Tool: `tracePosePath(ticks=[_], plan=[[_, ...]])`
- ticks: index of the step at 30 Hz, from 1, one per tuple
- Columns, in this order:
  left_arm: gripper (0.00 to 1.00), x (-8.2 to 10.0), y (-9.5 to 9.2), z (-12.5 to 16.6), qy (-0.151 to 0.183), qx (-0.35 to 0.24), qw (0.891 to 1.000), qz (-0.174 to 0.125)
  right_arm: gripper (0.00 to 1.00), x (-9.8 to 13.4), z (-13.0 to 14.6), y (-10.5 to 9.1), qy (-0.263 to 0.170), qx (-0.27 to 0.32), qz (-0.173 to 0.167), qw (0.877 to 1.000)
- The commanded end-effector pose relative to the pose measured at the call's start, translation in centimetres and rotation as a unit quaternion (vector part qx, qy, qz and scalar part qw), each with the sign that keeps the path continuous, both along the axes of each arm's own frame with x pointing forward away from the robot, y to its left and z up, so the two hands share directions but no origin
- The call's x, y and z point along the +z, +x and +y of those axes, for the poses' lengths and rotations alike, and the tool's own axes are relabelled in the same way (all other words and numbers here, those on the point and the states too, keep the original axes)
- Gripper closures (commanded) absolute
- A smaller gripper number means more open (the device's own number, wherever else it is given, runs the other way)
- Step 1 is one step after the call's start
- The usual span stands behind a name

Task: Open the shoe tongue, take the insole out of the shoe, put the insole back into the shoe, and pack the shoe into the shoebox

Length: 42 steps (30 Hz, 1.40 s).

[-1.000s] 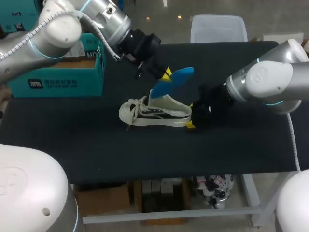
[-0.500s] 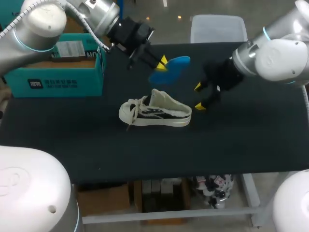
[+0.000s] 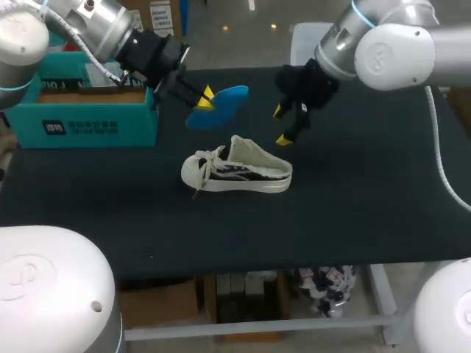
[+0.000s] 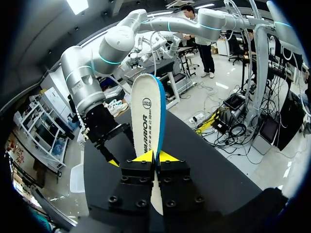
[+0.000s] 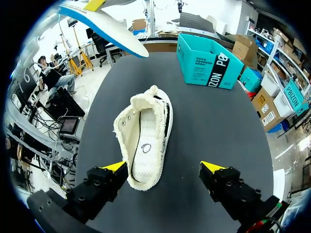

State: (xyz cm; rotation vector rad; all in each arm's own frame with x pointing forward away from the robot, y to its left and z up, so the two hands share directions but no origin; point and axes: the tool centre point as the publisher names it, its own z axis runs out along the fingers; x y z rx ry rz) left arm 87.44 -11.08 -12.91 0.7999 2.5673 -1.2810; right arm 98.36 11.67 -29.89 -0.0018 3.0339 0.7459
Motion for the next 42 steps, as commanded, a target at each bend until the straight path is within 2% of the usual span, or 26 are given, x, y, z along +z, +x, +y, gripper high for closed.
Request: tracePosePath(ticks=[1, 10, 19, 26, 31, 39, 40, 41, 42], plan=[[1.00, -0.3, -1.9, 2.7, -0.027, 0.044, 0.998, -0.023, 0.00, -0.3, 1.7, 0.6, -0.088, 0.007, 0.022, 0.996], [1.00, -1.0, -2.9, 7.4, -0.036, 0.086, 0.995, -0.030, 0.00, -0.6, 3.7, -0.8, -0.120, -0.011, 0.020, 0.992], [1.00, -2.1, -3.3, 10.9, -0.044, 0.110, 0.993, -0.026, 0.00, -1.5, 5.6, -1.0, -0.161, -0.026, 0.015, 0.986], [1.00, -3.0, -3.4, 12.4, -0.045, 0.121, 0.991, -0.023, 0.00, -2.9, 6.4, -0.6, -0.178, -0.034, 0.012, 0.983], [1.00, -3.5, -3.3, 12.8, -0.043, 0.127, 0.991, -0.021, 0.00, -3.6, 7.2, -0.5, -0.205, -0.044, 0.018, 0.978], [1.00, -4.3, -3.2, 13.1, -0.035, 0.132, 0.990, -0.024, 0.01, -4.7, 7.3, 0.0, -0.221, -0.073, 0.021, 0.972], [1.00, -4.4, -3.2, 13.1, -0.033, 0.133, 0.990, -0.024, 0.15, -4.9, 7.2, 0.0, -0.224, -0.078, 0.022, 0.971], [1.00, -4.5, -3.1, 13.1, -0.032, 0.133, 0.990, -0.024, 0.37, -5.0, 7.2, 0.0, -0.224, -0.079, 0.023, 0.971], [1.00, -4.6, -3.0, 13.2, -0.031, 0.134, 0.990, -0.024, 0.53, -5.2, 7.2, 0.0, -0.228, -0.085, 0.023, 0.970]])
